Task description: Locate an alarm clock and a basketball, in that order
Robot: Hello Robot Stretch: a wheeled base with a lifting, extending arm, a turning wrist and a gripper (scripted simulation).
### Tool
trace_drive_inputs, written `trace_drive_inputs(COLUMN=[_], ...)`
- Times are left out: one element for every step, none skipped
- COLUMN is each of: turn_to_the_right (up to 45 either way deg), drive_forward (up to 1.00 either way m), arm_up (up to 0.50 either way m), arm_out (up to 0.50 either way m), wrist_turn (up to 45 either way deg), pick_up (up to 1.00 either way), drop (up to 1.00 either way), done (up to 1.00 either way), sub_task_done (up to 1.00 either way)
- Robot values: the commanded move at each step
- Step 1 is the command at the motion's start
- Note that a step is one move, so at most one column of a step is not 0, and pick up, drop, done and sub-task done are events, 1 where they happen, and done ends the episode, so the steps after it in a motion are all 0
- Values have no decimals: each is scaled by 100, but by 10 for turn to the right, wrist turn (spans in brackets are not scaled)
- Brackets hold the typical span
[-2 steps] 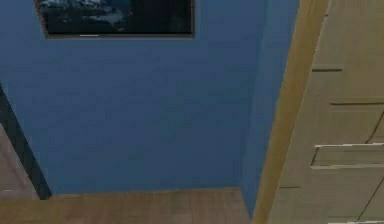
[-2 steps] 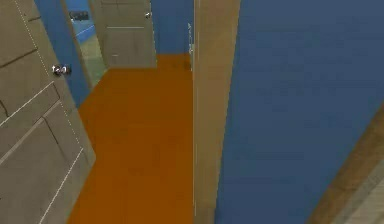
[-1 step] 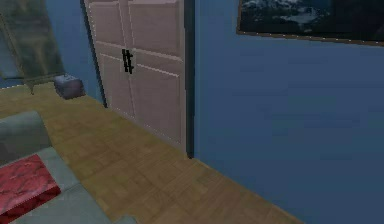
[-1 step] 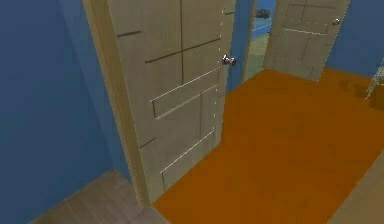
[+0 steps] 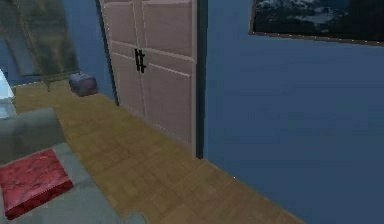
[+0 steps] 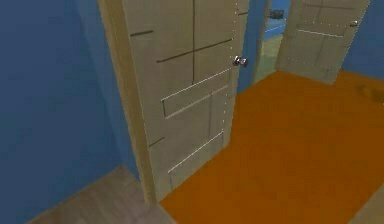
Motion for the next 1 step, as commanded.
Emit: trace_drive_inputs(turn_to_the_right=[0], drive_forward=[5], arm_up=[0], arm_out=[0], wrist_turn=[0], pick_up=[0], drop=[0], done=[0], sub_task_done=[0])
